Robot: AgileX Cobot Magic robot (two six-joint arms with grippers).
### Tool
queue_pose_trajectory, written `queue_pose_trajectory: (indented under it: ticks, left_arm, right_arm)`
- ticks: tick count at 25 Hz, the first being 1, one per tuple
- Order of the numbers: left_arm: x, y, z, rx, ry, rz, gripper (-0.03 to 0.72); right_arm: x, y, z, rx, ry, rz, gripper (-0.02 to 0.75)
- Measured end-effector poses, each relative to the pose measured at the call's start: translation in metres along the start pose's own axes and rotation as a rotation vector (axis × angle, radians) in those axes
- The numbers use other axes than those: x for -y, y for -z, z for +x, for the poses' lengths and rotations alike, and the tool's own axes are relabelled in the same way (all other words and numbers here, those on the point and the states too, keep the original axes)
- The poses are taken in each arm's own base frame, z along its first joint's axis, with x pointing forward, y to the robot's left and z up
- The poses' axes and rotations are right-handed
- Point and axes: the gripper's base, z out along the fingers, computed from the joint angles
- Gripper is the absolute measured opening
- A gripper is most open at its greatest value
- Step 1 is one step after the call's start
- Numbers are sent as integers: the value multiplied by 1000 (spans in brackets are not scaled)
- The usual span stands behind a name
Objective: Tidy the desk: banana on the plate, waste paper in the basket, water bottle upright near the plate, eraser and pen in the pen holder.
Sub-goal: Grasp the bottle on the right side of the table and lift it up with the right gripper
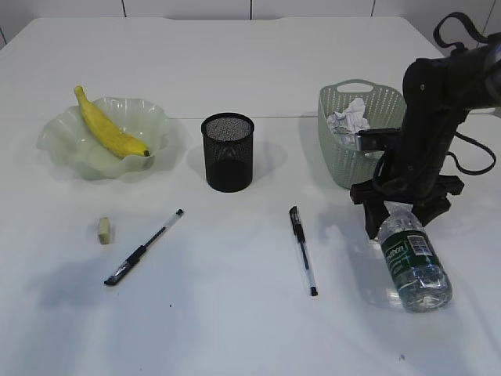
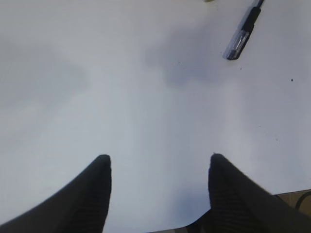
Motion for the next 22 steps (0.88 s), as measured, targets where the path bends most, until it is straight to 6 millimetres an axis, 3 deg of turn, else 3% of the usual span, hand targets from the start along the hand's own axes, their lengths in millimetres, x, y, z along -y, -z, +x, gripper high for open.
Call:
queue_pose_trajectory:
  ticks: [9, 17, 22]
  left_arm:
    - [0, 0, 0, 2, 0, 0, 439]
    - [0, 0, 0, 2, 0, 0, 439]
    - [0, 0, 0, 2, 0, 0, 434]
  right_arm:
    - [0, 1, 1, -14, -4, 1, 392]
    - [0, 3, 6, -60, 14, -1, 381]
    - [-2, 32, 9, 5, 30, -9, 380]
